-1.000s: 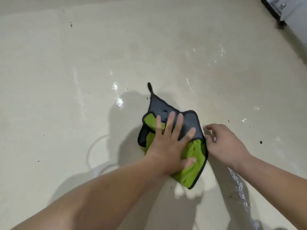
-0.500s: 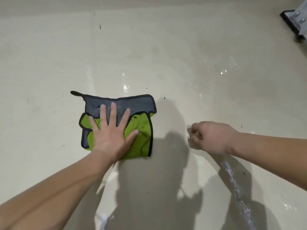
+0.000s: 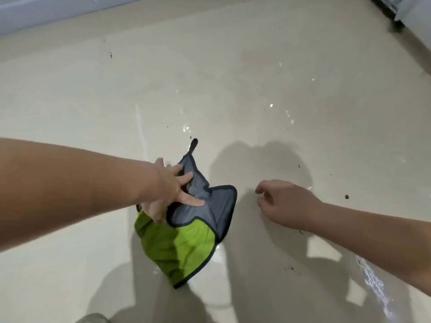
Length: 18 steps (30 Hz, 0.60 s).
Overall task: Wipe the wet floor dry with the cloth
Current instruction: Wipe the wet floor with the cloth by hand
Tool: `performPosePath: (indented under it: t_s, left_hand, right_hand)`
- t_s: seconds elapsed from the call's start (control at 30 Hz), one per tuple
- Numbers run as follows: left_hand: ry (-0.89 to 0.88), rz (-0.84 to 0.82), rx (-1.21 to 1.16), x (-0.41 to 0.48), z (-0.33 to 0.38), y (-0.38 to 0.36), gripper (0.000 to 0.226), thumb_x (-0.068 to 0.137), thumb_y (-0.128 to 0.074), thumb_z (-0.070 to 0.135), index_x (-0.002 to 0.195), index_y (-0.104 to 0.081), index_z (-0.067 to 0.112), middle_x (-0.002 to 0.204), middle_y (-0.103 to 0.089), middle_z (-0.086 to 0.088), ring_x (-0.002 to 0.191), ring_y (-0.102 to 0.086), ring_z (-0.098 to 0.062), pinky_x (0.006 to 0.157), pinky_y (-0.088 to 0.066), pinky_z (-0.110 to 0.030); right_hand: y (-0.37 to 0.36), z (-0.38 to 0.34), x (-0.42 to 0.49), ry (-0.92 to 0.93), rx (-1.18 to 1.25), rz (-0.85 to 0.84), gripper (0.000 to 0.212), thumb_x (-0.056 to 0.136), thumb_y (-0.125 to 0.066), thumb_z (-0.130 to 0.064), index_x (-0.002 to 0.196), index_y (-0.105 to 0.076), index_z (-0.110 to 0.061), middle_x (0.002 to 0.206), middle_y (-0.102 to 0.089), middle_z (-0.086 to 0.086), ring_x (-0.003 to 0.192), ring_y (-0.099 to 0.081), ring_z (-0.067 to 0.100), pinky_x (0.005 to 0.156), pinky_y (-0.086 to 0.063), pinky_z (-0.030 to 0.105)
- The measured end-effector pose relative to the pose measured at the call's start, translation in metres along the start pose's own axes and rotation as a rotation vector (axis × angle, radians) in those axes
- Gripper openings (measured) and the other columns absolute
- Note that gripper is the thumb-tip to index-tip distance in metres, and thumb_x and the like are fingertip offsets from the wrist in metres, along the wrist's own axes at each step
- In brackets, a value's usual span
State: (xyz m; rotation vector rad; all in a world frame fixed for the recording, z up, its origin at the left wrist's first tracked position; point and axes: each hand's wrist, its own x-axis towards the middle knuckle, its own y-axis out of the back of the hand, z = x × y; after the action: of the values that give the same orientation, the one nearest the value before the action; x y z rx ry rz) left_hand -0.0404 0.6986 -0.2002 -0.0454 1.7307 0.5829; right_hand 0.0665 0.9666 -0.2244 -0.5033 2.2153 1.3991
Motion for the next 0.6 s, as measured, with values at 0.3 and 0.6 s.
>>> performPosePath:
  t_s: [0.3,0.6]
  left_hand:
    - [0.297,0.404,-0.643,0.031,0.085,-0.047,0.091,0.087,-0.034,0.089,0.148,0.029,0.064,0.16,0.047,-0.008,0.148,0.04,-0.044,0.122,0.002,-0.071]
    - [0.492,0.658,-0.864,0.086,0.188,0.034,0.079,0.094,-0.016,0.081,0.154,0.029,0.053,0.164,0.042,-0.006,0.146,0.041,-0.049,0.115,0.016,-0.076]
  right_hand:
    - [-0.017,0.01,0.031,0.134,0.106,0.191,0.029,0.097,-0.05,-0.027,0.124,-0.061,-0.027,0.105,-0.053,-0.012,0.105,-0.055,0.015,0.085,-0.045,0.031]
    - [0.005,0.044,0.008,0.081,0.157,0.238,0.031,0.096,-0.05,-0.033,0.125,-0.059,-0.032,0.116,-0.057,-0.009,0.113,-0.055,0.015,0.095,-0.048,0.034]
